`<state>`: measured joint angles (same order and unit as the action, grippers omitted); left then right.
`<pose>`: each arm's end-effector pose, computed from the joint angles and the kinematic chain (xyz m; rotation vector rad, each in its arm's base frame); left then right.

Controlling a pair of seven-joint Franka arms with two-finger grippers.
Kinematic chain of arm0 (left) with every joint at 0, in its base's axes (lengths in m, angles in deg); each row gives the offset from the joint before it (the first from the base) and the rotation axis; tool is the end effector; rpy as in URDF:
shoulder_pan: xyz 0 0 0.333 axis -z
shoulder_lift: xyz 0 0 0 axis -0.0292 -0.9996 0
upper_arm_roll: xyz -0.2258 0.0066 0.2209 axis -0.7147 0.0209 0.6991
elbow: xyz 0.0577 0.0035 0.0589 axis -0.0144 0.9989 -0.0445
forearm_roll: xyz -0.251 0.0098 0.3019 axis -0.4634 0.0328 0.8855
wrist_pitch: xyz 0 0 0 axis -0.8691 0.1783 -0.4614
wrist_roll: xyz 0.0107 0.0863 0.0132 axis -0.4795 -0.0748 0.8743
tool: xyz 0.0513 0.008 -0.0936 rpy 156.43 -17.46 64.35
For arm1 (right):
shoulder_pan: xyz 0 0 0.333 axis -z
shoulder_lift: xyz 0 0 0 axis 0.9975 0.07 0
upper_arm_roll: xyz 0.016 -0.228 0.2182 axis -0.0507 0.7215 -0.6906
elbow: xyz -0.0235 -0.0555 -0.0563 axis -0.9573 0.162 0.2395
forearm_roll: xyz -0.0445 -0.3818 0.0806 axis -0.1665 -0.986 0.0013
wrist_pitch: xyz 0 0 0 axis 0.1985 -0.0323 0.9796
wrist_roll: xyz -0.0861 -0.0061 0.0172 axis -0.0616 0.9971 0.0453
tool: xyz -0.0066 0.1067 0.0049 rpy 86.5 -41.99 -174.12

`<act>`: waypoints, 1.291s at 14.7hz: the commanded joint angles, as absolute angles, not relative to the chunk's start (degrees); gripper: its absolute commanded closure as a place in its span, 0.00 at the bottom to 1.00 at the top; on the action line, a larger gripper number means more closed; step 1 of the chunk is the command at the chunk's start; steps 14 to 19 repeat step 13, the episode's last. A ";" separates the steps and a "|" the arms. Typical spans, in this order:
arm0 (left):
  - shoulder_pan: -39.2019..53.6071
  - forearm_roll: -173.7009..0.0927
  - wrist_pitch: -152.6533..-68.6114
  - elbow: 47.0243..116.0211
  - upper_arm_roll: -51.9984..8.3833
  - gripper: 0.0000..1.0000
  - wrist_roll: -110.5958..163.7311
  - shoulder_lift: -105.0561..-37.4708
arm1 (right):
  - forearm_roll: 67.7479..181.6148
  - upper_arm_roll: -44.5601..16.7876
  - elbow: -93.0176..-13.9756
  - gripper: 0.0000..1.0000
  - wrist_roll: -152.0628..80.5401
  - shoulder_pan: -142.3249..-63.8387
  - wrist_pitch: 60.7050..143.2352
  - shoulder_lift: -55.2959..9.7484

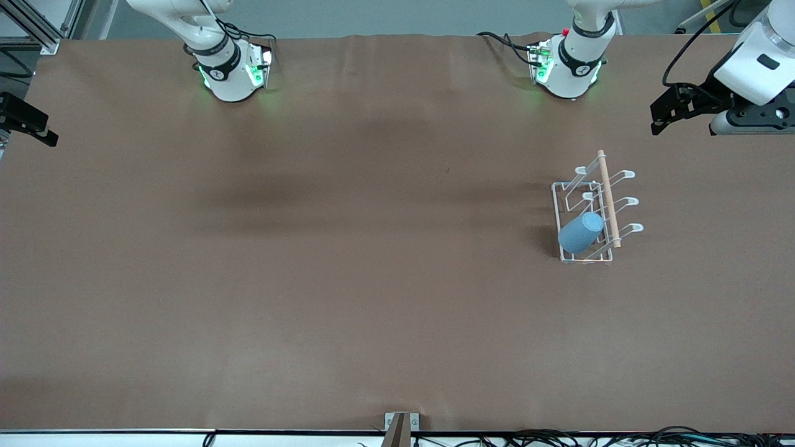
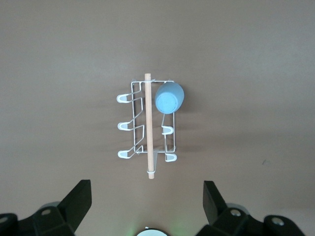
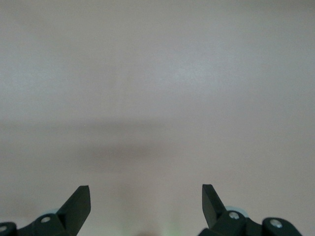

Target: Hang cup on cup holder

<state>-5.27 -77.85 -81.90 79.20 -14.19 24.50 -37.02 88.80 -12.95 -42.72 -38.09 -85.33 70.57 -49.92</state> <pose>0.4993 -0.0691 0.6405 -3.1130 0.0684 0.0112 0.5200 -0.0643 0.6653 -3.1155 -0.0120 0.0072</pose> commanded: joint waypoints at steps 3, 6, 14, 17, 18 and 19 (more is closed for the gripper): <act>-4.13 -77.55 -81.80 75.85 -13.77 0.00 25.65 -39.58 | 88.71 -12.92 -44.04 0.00 -37.58 -85.28 70.55 -51.16; -4.04 -77.55 -81.80 75.85 -13.85 0.00 28.98 -39.84 | 88.71 -12.83 -43.95 0.00 -37.58 -85.19 70.90 -51.16; -4.04 -75.79 -81.62 76.03 -13.85 0.00 26.89 -39.67 | 87.84 -12.83 -43.42 0.00 -37.14 -85.19 71.43 -50.98; -4.04 -75.79 -81.62 76.03 -13.85 0.00 26.89 -39.67 | 87.84 -12.83 -43.42 0.00 -37.14 -85.19 71.43 -50.98; -4.04 -75.79 -81.62 76.03 -13.85 0.00 26.89 -39.67 | 87.84 -12.83 -43.42 0.00 -37.14 -85.19 71.43 -50.98; -4.04 -75.79 -81.62 76.03 -13.85 0.00 26.89 -39.67 | 87.84 -12.83 -43.42 0.00 -37.14 -85.19 71.43 -50.98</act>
